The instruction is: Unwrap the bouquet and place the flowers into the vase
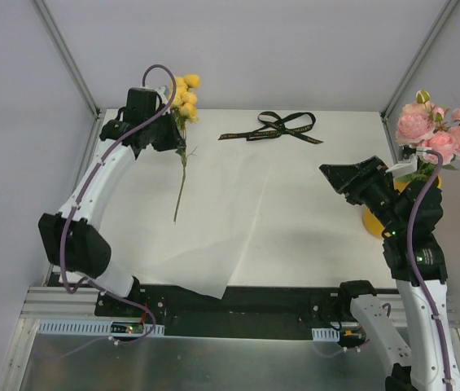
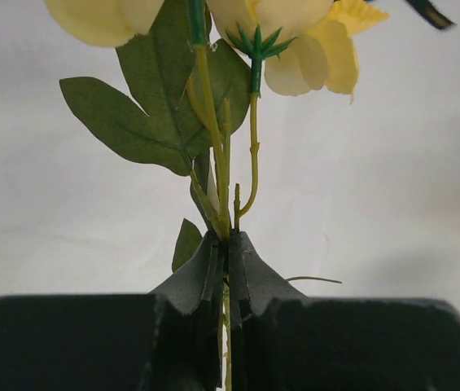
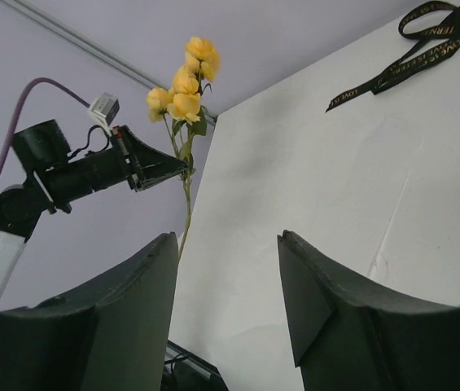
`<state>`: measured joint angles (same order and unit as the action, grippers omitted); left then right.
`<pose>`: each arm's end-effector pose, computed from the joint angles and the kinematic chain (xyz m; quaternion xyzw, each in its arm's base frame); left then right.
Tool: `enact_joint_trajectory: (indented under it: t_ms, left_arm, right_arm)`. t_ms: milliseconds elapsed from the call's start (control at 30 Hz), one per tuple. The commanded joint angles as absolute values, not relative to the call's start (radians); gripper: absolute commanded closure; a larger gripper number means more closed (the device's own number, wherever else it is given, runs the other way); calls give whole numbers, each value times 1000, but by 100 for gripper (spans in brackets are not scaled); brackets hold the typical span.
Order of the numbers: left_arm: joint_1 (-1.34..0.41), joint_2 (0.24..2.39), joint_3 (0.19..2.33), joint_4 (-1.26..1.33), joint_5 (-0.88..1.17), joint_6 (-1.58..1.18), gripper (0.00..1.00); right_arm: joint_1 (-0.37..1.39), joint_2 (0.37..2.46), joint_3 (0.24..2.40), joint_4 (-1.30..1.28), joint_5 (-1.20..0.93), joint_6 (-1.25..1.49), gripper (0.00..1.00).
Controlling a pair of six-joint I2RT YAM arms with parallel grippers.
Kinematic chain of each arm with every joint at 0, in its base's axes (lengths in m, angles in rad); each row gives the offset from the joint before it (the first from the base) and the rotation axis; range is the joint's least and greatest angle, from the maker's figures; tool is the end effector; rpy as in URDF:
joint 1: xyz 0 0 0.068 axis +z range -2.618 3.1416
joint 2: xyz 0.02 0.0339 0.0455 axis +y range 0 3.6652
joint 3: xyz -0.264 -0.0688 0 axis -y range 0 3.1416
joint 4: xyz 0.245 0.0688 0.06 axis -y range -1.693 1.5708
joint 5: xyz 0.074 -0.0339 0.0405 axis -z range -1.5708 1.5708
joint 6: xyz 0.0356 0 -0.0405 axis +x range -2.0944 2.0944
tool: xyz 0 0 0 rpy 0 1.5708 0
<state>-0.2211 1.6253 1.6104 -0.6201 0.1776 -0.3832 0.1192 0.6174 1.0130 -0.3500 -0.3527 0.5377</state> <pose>0.3577 -0.0868 0.3688 -0.0321 0.8893 -0.2092 0.4053 0.1127 0.0259 0.4210 0.0172 0.6916 0.3443 0.6347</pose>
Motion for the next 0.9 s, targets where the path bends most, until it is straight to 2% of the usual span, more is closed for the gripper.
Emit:
enact_joint_trajectory:
  t_ms: [0,200,367,467,667,867]
  left_arm:
    - [-267,1452,1458,-536,391,-340,100]
    - [-322,1246,1189,-276,668,-386,100]
    - [-360,1186,1125,-190,784,-394,100]
    - [-379,1170,1109,-167,828,-379,100]
    - [-394,1157,1048,-106,890,-396,100]
    - [-405,1141,1039,-81,923,-394,100]
  right_arm:
    - [156,626,944,-189,-338,673,42]
    - [361,689,851,-55,-237,738,40]
    - [618,800,812,115,-66,721,39]
    - [715,911,834,202,-22,719,39]
    - [828,1115,936,262,43,678,38]
    - [879,1190,968,319,133,683,40]
